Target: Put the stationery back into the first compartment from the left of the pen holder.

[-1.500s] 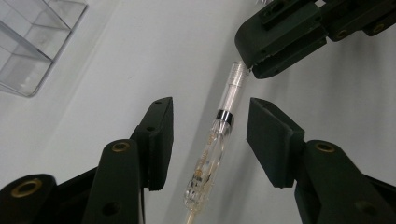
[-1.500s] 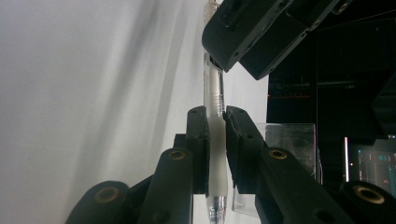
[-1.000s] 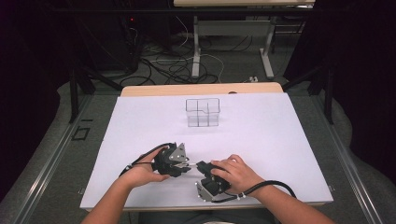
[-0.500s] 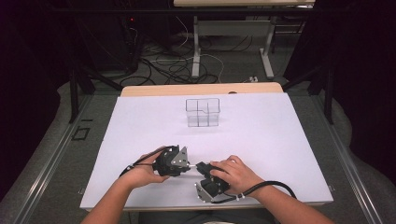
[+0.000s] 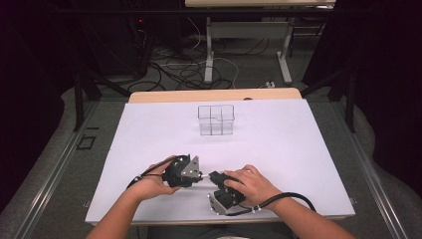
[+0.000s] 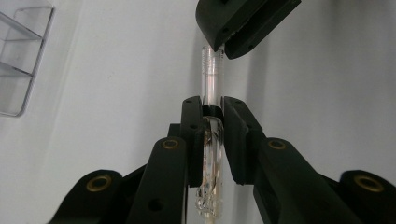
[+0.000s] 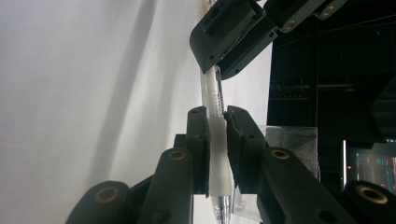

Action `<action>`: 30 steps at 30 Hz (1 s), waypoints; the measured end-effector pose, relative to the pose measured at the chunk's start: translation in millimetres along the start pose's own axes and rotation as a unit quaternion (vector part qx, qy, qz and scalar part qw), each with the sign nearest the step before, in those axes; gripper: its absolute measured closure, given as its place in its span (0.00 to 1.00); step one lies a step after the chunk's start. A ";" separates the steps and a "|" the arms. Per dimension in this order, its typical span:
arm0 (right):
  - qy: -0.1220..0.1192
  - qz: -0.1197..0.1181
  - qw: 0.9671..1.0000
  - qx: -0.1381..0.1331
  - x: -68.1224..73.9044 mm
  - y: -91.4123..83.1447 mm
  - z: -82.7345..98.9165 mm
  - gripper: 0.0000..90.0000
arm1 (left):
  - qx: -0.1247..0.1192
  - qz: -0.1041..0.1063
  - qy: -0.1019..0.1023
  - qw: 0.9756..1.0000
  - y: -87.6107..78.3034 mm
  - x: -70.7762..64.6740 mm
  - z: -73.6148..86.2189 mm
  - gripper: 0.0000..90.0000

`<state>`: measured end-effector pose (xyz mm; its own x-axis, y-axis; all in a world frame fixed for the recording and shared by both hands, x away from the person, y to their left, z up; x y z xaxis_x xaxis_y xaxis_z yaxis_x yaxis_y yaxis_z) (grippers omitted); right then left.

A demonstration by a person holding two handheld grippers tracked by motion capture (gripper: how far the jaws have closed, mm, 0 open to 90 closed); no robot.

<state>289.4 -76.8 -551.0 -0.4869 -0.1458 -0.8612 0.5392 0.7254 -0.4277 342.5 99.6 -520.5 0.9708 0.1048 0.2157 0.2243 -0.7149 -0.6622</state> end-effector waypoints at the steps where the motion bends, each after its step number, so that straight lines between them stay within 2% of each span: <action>1: -0.003 0.001 1.000 -0.003 -0.5 0.6 0.3 0.88 | 0.001 -0.001 -0.001 1.000 0.1 0.0 0.3 0.88; 3: -0.001 0.012 1.000 -0.007 -0.2 1.1 1.0 0.87 | 0.010 -0.007 -0.001 1.000 -0.2 1.1 0.8 0.88; 5: 0.017 0.011 1.000 -0.008 -0.7 0.6 1.7 0.82 | 0.010 -0.015 -0.005 1.000 -0.9 3.0 2.3 0.88; 6: 0.017 0.011 1.000 -0.010 -1.5 0.4 2.1 0.80 | 0.010 -0.016 -0.010 1.000 -1.6 4.3 3.1 0.88; 7: 0.022 0.003 1.000 -0.004 -3.1 -0.1 2.0 0.79 | 0.010 -0.019 -0.017 1.000 -2.2 5.1 3.9 0.88; 8: 0.026 0.017 0.999 -0.008 -3.0 0.1 2.9 0.77 | 0.010 -0.022 -0.025 0.999 -2.6 6.1 5.0 0.88; 10: 0.041 0.025 0.999 -0.009 -5.0 -0.8 4.2 0.73 | 0.011 -0.025 -0.045 0.999 -2.5 8.2 7.5 0.88; 11: 0.047 0.019 0.999 -0.004 -7.0 -1.4 4.5 0.71 | 0.011 -0.028 -0.058 0.998 -2.2 9.5 8.6 0.88; 12: 0.053 0.028 0.998 -0.010 -8.3 -1.3 6.1 0.69 | 0.013 -0.032 -0.067 0.997 -2.1 11.0 9.4 0.88; 13: 0.068 0.020 0.997 -0.005 -10.2 -2.2 7.4 0.67 | 0.014 -0.036 -0.078 0.996 -2.1 12.3 10.1 0.88; 14: 0.087 0.023 0.996 -0.015 -11.5 -1.6 10.5 0.64 | 0.012 -0.033 -0.095 0.995 -2.4 13.9 10.6 0.88; 16: 0.120 0.012 0.993 -0.016 -14.1 -1.2 16.1 0.61 | 0.007 -0.040 -0.115 0.993 -3.0 16.5 11.7 0.88; 17: 0.127 0.017 0.992 -0.019 -15.2 -0.7 19.0 0.60 | 0.006 -0.052 -0.122 0.991 -2.8 17.0 12.2 0.88; 21: 0.164 0.021 0.986 -0.012 -20.7 -2.7 27.8 0.55 | -0.003 -0.074 -0.158 0.985 -5.1 20.6 14.6 0.88; 23: 0.188 0.030 0.982 -0.012 -22.8 -4.0 31.7 0.53 | -0.010 -0.083 -0.177 0.981 -7.3 22.5 15.5 0.88; 25: 0.202 0.033 0.979 -0.010 -25.6 -4.2 35.2 0.50 | -0.023 -0.098 -0.199 0.975 -8.9 24.1 16.5 0.88; 26: 0.213 0.036 0.976 -0.012 -26.4 -4.0 37.0 0.48 | -0.031 -0.103 -0.210 0.972 -9.8 25.2 17.1 0.88; 28: 0.241 0.039 0.970 -0.012 -27.9 -4.2 40.2 0.46 | -0.041 -0.112 -0.227 0.966 -12.5 27.6 18.5 0.88; 30: 0.266 0.039 0.963 -0.013 -30.6 -4.5 44.4 0.44 | -0.054 -0.116 -0.249 0.960 -15.1 29.8 20.1 0.88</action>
<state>332.3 -105.5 -534.9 -0.7331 0.2695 -0.6244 0.5735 0.7385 -0.3546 369.7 127.4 -518.5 0.8215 0.5688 -0.0385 0.4561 -0.6963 -0.5542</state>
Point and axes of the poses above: each handheld gripper's, and its own axes: y roughly forward along the jaws, z roughly out of its underside, x roughly to its left, the point moved 1 cm from there along y, roughly forward along the jaws, and after that the axes turned 15 degrees about -x, right-handed, at the moved point
